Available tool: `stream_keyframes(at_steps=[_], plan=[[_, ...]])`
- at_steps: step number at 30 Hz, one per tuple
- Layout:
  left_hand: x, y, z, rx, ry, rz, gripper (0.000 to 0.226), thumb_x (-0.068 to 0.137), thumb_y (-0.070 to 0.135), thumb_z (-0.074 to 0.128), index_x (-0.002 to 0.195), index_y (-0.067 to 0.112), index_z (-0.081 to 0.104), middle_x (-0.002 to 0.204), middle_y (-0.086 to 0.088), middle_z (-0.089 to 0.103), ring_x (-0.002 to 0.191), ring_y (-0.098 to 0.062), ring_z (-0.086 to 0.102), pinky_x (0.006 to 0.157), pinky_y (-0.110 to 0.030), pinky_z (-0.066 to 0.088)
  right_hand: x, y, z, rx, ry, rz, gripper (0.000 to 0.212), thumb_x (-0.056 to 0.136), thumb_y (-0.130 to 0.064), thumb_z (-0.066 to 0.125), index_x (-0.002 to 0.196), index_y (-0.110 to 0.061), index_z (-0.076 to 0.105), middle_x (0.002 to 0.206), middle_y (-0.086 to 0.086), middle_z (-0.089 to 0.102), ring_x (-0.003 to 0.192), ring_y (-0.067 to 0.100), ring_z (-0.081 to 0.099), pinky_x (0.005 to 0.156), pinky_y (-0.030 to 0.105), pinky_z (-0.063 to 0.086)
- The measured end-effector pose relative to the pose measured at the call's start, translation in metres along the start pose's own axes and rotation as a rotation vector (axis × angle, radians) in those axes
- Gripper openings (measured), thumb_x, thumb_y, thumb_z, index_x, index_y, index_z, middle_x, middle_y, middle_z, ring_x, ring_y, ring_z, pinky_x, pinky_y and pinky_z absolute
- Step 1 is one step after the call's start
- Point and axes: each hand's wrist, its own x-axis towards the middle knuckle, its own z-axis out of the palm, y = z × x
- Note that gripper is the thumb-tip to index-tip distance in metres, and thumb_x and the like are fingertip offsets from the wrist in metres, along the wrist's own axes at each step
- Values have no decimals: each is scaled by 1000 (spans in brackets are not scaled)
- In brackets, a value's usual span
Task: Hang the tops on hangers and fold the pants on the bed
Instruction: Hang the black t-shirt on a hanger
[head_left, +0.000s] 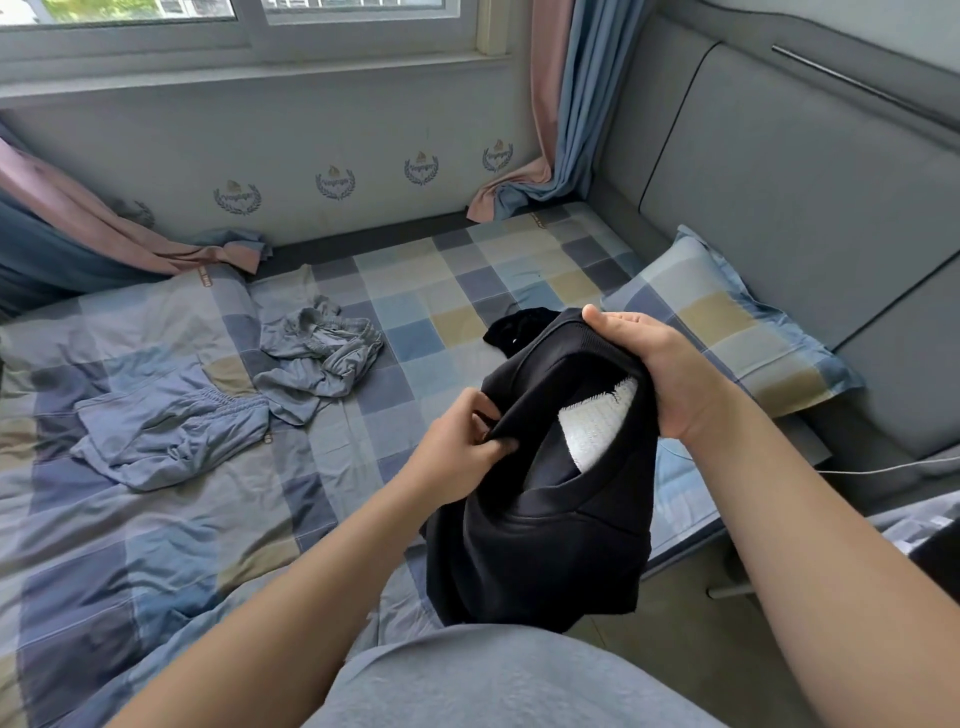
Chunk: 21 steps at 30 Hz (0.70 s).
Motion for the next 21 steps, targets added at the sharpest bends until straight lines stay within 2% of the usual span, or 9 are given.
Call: stream_keyframes(at_steps=[3,5,7,9,12,14,16,19,21], plan=[[-1,-8,-15,-127,-101,-98,29,84,26,79,100,24,55,71,1,58,66,-15,54,69,-37,44,2,6,-17,-9,71,-1,36,91,-36,57,97,-4,72,93,14,71,84,24,68,79,32,56],[-3,-9,-27,-219,-162,-140,38,73,32,88,100,24,63,74,-1,64,68,-16,58,70,-35,45,3,9,-28,-27,137,2,36,98,-35,54,96,-5,74,93,13,72,86,24,69,80,31,57],[-5,-10,-38,-259,-201,-163,43,59,40,90,93,23,69,79,-5,66,70,-17,58,66,-32,44,6,13,-39,-39,211,4,38,102,-34,51,94,-5,73,90,12,73,84,22,70,78,30,57],[-7,-9,-48,-304,-188,-170,34,57,42,87,78,19,72,77,-8,61,72,-21,53,65,-34,40,8,16,-50,-70,279,-4,39,105,-32,48,92,-6,74,86,10,73,82,21,70,75,30,55],[-9,-3,-62,-460,-101,-129,26,80,32,80,86,8,75,84,-13,62,82,-26,55,78,-47,45,10,26,-63,-170,324,5,40,107,-28,45,100,-1,73,94,15,74,87,24,72,78,32,55],[-9,4,-65,-535,-31,-107,25,98,19,63,105,-4,70,97,-14,68,93,-26,62,90,-42,52,11,38,-66,-312,354,50,36,106,-26,47,99,-2,73,96,12,75,88,20,72,80,31,53],[-9,16,-64,-583,14,-85,24,104,16,51,112,1,68,104,-11,71,96,-20,67,87,-33,55,11,53,-67,-570,348,159,34,104,-29,53,94,-3,71,95,9,73,86,19,69,79,32,48],[-8,33,-60,-614,65,-77,23,106,15,46,109,4,66,102,-12,69,93,-22,67,82,-31,57,11,65,-59,-943,198,397,27,98,-36,61,105,-10,66,111,7,67,103,23,63,82,33,46],[-7,40,-56,-599,72,-75,23,106,14,47,109,1,65,99,-14,67,91,-24,65,81,-33,57,10,64,-43,-949,82,395,28,95,-38,65,117,-21,60,124,-2,60,115,16,58,94,32,45]])
